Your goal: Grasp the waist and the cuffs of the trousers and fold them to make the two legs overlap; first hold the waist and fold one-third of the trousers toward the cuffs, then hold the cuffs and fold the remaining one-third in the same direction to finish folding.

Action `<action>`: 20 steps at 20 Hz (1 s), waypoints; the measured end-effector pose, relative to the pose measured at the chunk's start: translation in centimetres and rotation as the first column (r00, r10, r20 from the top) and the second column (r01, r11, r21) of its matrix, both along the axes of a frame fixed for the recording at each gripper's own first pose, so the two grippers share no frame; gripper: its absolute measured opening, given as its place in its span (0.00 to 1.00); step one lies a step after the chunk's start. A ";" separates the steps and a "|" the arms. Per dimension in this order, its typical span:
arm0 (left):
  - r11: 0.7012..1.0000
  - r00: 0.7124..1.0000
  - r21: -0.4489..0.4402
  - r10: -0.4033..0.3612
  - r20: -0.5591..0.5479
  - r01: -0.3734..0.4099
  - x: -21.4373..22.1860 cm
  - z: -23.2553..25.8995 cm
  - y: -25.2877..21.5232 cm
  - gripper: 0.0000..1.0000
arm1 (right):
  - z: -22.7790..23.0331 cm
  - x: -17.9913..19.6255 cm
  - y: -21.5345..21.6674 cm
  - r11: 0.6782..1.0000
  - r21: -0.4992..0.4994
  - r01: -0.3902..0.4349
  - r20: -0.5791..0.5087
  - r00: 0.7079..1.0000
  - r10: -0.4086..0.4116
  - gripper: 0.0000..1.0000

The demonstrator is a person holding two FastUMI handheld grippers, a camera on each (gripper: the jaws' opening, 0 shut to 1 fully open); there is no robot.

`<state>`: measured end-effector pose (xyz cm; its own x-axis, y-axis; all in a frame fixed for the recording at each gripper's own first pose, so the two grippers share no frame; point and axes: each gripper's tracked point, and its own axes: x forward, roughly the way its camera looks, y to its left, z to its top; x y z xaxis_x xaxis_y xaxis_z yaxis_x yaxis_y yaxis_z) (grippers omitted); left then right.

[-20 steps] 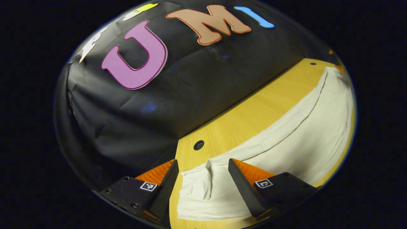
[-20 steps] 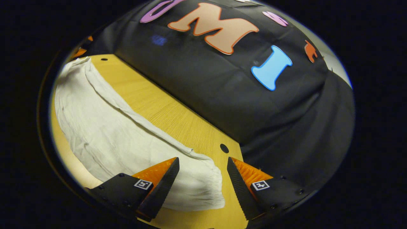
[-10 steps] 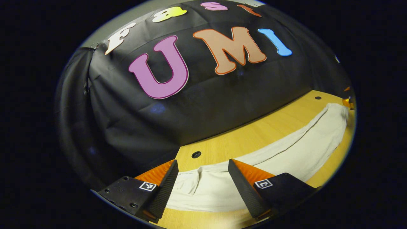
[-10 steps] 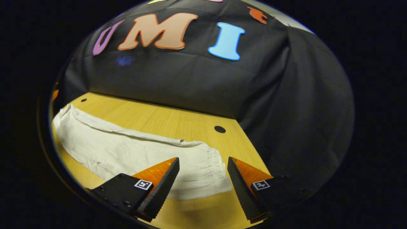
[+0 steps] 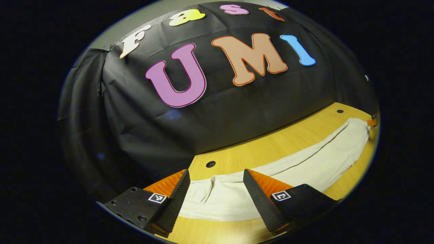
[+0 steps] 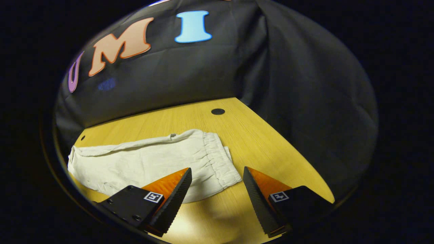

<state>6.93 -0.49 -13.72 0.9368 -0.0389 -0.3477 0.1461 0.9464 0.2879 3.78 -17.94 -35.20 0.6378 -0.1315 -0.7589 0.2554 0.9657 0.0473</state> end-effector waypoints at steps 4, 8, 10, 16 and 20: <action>1.000 1.000 0.015 0.003 -0.003 -0.003 -0.5 0.3 -0.1 0.96 | -1.8 -0.3 -0.9 0.987 0.108 0.117 -0.043 0.993 -0.113 0.93; 1.000 1.000 0.022 0.013 0.005 -0.013 -2.1 0.3 -0.4 0.96 | -3.6 -0.2 -0.7 0.971 0.165 0.171 -0.093 0.983 -0.157 0.97; 1.000 1.000 0.016 0.023 0.003 -0.023 -2.2 0.3 -0.5 0.96 | -4.4 -0.4 0.1 0.957 0.214 0.197 -0.132 0.976 -0.172 0.96; 0.998 0.999 0.018 0.053 0.003 -0.053 -3.3 0.5 -0.5 0.96 | -4.9 -0.1 0.3 0.941 0.272 0.202 -0.144 0.975 -0.168 0.24; 0.997 0.997 -0.003 0.074 -0.006 -0.074 -3.9 0.2 -0.8 0.96 | -4.6 0.1 -0.3 0.955 0.249 0.161 -0.128 0.983 -0.132 0.15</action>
<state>3.06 -1.30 -13.52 0.9349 0.0296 -0.3537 0.0774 0.9555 0.2846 3.83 -18.24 -39.82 0.5380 -0.0088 -0.8429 0.4104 0.8762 0.2528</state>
